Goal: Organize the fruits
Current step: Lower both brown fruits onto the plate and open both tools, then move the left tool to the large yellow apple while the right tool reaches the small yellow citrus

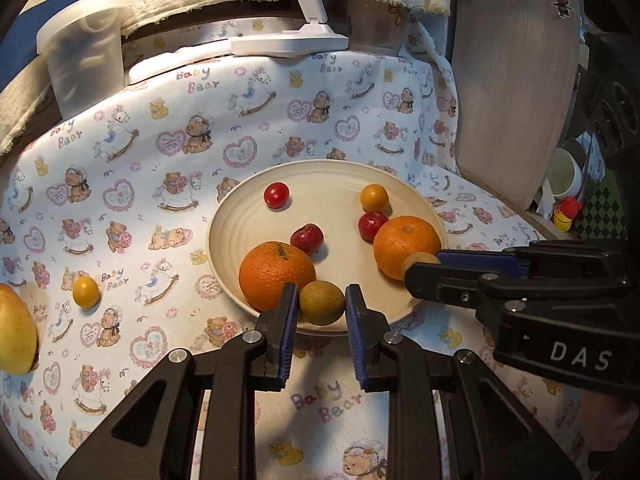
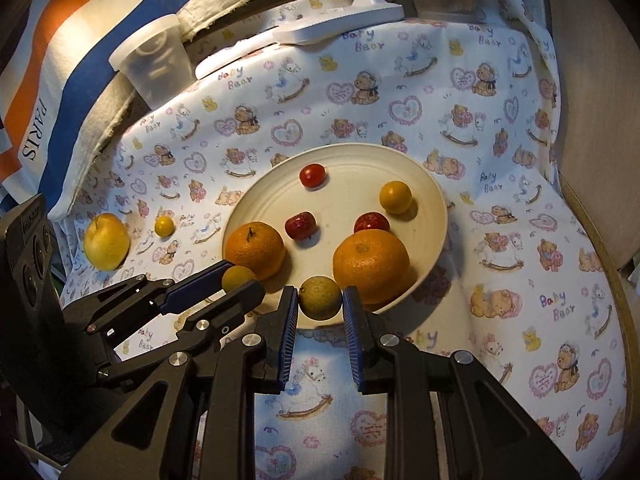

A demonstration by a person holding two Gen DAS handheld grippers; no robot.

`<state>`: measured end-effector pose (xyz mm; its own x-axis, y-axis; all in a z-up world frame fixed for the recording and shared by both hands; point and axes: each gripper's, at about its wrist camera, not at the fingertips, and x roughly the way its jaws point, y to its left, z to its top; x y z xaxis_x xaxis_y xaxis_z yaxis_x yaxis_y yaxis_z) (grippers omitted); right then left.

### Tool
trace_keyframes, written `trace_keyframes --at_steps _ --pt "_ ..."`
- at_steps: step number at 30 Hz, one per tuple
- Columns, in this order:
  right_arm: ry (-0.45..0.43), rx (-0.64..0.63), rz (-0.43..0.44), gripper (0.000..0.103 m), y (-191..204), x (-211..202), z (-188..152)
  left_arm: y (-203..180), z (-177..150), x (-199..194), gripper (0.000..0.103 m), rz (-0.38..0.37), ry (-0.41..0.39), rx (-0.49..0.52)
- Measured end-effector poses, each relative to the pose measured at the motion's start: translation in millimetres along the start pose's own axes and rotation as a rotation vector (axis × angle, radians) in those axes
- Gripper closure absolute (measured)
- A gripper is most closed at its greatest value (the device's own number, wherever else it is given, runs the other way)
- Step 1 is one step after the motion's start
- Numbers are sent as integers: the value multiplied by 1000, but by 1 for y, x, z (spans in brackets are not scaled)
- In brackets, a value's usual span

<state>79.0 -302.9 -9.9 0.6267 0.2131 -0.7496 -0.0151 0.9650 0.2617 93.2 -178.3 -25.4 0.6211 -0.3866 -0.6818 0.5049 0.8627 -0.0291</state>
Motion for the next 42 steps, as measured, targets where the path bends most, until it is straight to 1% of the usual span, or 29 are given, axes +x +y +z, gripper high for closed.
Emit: trace_keyframes --at_steps 7,8,10,14,18,19,21,22,23,25,27,29,30,32,33,34,35,36,37,40,41,42 --pt "34 45 16 79 -9 8 1 0 1 0 80 -1 -5 12" --pt "36 48 17 79 -10 8 1 0 1 0 78 0 -4 13" --pt "36 47 16 79 -10 9 1 1 0 -1 75 2 -4 10" --pt "26 41 9 79 -9 7 2 3 -1 -5 74 8 -9 5" --pt "26 56 9 79 -11 5 2 7 -4 -11 74 32 -15 9" --pt "27 54 11 77 -11 5 3 8 -5 -14 74 39 -17 9" --pt "16 53 14 69 -11 3 3 11 -8 -22 74 47 -33 11" --pt "4 49 12 61 -10 0 3 12 -9 -27 72 55 -43 11" --pt "-15 40 5 56 -8 -3 3 14 -10 -31 68 62 -53 10" --pt "-44 26 -6 56 -4 -9 3 18 -12 -42 65 73 -80 2" --pt "-73 16 6 56 -2 -15 4 23 -14 -53 60 85 -114 -9" --pt "-102 11 13 56 -1 -20 4 27 -15 -63 50 102 -156 -19" --pt "-121 6 6 56 0 -23 4 30 -16 -69 47 109 -178 -26" --pt "-158 -8 -11 56 2 -28 4 35 -17 -78 35 118 -216 -38" --pt "-174 -16 -14 55 3 -30 4 37 -18 -83 31 123 -238 -46" --pt "-180 -19 -9 54 3 -31 5 40 -19 -88 24 128 -260 -56" --pt "-179 -22 -2 49 3 -31 5 43 -20 -92 18 133 -283 -65" --pt "-170 -28 -3 46 4 -29 5 45 -21 -97 15 138 -307 -75" --pt "-166 -38 -6 46 5 -28 5 47 -21 -101 11 141 -324 -81" --pt "-180 -48 -19 46 8 -26 4 53 -24 -109 10 158 -358 -87" --pt "-186 -55 -18 44 9 -27 4 54 -25 -111 10 166 -362 -85" --pt "-192 -59 -18 38 10 -27 4 56 -25 -112 10 175 -368 -84"
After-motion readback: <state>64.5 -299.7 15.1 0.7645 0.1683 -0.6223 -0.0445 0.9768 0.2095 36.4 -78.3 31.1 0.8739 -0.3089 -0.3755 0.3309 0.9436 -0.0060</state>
